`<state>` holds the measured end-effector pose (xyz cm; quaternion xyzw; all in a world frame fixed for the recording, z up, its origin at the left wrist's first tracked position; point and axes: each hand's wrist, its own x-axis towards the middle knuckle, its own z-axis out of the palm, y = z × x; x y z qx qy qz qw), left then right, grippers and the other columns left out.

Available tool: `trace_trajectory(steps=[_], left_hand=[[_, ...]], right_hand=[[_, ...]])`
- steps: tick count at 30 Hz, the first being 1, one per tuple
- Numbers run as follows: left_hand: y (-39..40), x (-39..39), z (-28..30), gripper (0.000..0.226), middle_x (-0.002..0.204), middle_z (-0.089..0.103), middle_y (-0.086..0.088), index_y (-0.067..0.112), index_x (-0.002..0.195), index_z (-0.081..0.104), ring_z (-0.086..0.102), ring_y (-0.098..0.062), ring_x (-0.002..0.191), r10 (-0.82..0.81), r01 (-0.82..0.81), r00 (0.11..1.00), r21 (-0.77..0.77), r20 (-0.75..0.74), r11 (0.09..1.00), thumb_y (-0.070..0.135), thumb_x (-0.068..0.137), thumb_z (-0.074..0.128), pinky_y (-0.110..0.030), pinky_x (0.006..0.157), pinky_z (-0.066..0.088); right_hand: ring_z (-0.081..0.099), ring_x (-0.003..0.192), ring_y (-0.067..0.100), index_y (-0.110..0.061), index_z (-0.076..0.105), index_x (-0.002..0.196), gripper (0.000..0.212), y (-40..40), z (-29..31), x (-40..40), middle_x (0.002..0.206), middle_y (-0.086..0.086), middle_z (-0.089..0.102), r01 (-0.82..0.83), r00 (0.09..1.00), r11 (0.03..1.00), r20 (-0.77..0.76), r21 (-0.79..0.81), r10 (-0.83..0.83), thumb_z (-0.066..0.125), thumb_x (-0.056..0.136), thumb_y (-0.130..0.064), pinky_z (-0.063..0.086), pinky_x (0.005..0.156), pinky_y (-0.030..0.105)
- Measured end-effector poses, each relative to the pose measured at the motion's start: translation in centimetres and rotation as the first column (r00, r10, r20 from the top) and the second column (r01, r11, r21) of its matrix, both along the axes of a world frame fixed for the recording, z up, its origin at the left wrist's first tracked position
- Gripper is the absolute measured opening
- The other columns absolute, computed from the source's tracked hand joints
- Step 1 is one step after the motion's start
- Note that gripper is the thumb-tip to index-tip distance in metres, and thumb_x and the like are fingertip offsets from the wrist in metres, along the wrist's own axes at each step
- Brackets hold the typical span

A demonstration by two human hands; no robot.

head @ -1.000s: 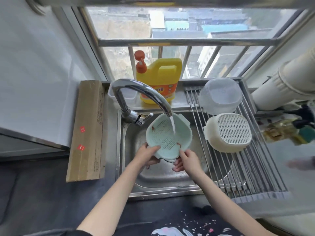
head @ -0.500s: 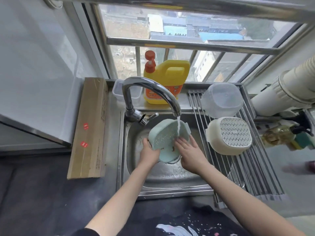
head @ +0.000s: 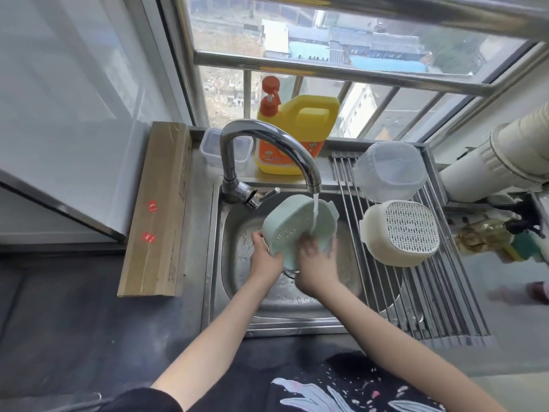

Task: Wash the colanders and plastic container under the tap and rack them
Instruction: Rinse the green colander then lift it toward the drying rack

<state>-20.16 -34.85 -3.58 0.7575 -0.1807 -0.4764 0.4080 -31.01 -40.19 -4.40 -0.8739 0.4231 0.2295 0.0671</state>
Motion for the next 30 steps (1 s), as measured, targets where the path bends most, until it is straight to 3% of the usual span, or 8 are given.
trace_trajectory(steps=[3, 5, 8, 13, 18, 23, 27, 30], left_hand=[[0.1, 0.0, -0.2, 0.038, 0.082, 0.049, 0.010, 0.024, 0.110, 0.028, 0.055, -0.018, 0.080, 0.058, -0.058, 0.998, 0.023, -0.015, 0.998, 0.007, 0.089, 0.054, -0.036, 0.071, 0.052], [0.6, 0.2, -0.2, 0.041, 0.084, 0.046, 0.010, 0.022, 0.115, 0.028, 0.050, -0.010, 0.075, 0.062, -0.062, 0.997, 0.017, -0.054, 0.998, 0.000, 0.089, 0.050, -0.039, 0.073, 0.055], [0.6, 0.2, -0.5, 0.044, 0.087, 0.047, 0.009, 0.018, 0.120, 0.028, 0.050, -0.012, 0.079, 0.013, -0.013, 0.999, 0.010, -0.049, 1.000, -0.002, 0.087, 0.049, -0.040, 0.079, 0.053], [-0.1, -0.4, -0.5, 0.042, 0.088, 0.054, 0.009, 0.026, 0.109, 0.030, 0.058, -0.028, 0.093, 0.058, -0.055, 0.988, 0.026, -0.144, 0.998, 0.009, 0.084, 0.058, -0.055, 0.085, 0.052], [0.1, -0.2, -0.6, 0.044, 0.089, 0.047, 0.010, 0.023, 0.115, 0.027, 0.051, -0.024, 0.091, 0.079, -0.074, 0.984, 0.036, -0.162, 0.997, -0.002, 0.085, 0.049, -0.053, 0.086, 0.053], [-0.4, -0.9, -0.1, 0.035, 0.087, 0.055, 0.004, 0.023, 0.108, 0.031, 0.055, -0.023, 0.085, 0.074, -0.072, 0.994, 0.027, -0.079, 0.997, 0.013, 0.087, 0.057, -0.042, 0.079, 0.051], [0.3, -0.7, -0.2, 0.041, 0.090, 0.051, 0.003, 0.023, 0.117, 0.030, 0.053, -0.023, 0.087, 0.086, -0.080, 0.989, 0.048, -0.119, 0.996, 0.002, 0.087, 0.049, -0.040, 0.074, 0.055], [0.1, -0.5, -0.2, 0.037, 0.092, 0.055, 0.002, 0.020, 0.114, 0.033, 0.054, -0.022, 0.087, 0.070, -0.070, 0.997, -0.004, -0.016, 0.998, 0.008, 0.087, 0.055, -0.033, 0.071, 0.046]], right_hand=[[0.007, 0.147, 0.012, -0.018, 0.011, 0.153, 0.082, 1.2, 0.0, -0.1, 0.158, 0.002, 0.020, -0.136, 0.988, 0.973, 0.104, 0.188, 0.118, 0.048, 0.080, -0.015, -0.022, 0.109, 0.051], [0.011, 0.146, 0.011, -0.025, 0.020, 0.151, 0.075, -0.9, 0.6, -1.6, 0.155, -0.005, 0.028, -0.194, 0.979, 0.981, 0.060, 0.021, 0.193, 0.045, 0.082, -0.011, -0.021, 0.109, 0.057], [0.003, 0.147, 0.013, -0.016, 0.015, 0.152, 0.073, -2.3, 1.5, -2.3, 0.157, 0.000, 0.023, -0.087, 0.991, 0.977, -0.120, -0.193, 0.064, 0.047, 0.086, -0.014, -0.022, 0.104, 0.065], [0.012, 0.146, 0.011, -0.017, 0.016, 0.152, 0.078, 0.9, 0.4, -1.0, 0.157, 0.003, 0.023, -0.188, 0.982, 0.970, 0.044, 0.154, 0.183, 0.046, 0.080, -0.009, -0.020, 0.111, 0.044], [-0.001, 0.147, 0.013, -0.014, 0.015, 0.152, 0.071, -2.7, 2.1, -2.9, 0.158, 0.001, 0.019, -0.136, 0.984, 0.965, -0.142, -0.226, 0.105, 0.046, 0.088, -0.010, -0.031, 0.098, 0.063], [0.017, 0.145, 0.011, -0.021, 0.014, 0.152, 0.081, 0.5, 0.7, -1.7, 0.158, 0.002, 0.021, -0.176, 0.984, 0.966, 0.025, 0.190, 0.174, 0.049, 0.079, -0.012, -0.022, 0.109, 0.047], [0.003, 0.147, 0.013, -0.020, 0.011, 0.153, 0.077, -2.8, 1.9, -3.1, 0.158, -0.001, 0.019, -0.236, 0.961, 0.956, -0.190, -0.174, 0.202, 0.048, 0.086, -0.010, -0.030, 0.099, 0.062], [0.001, 0.147, 0.021, -0.011, 0.011, 0.152, 0.080, -1.7, 1.5, -2.6, 0.158, 0.007, 0.016, -0.135, 0.981, 0.977, -0.159, -0.164, 0.109, 0.050, 0.083, -0.017, -0.031, 0.100, 0.060]])
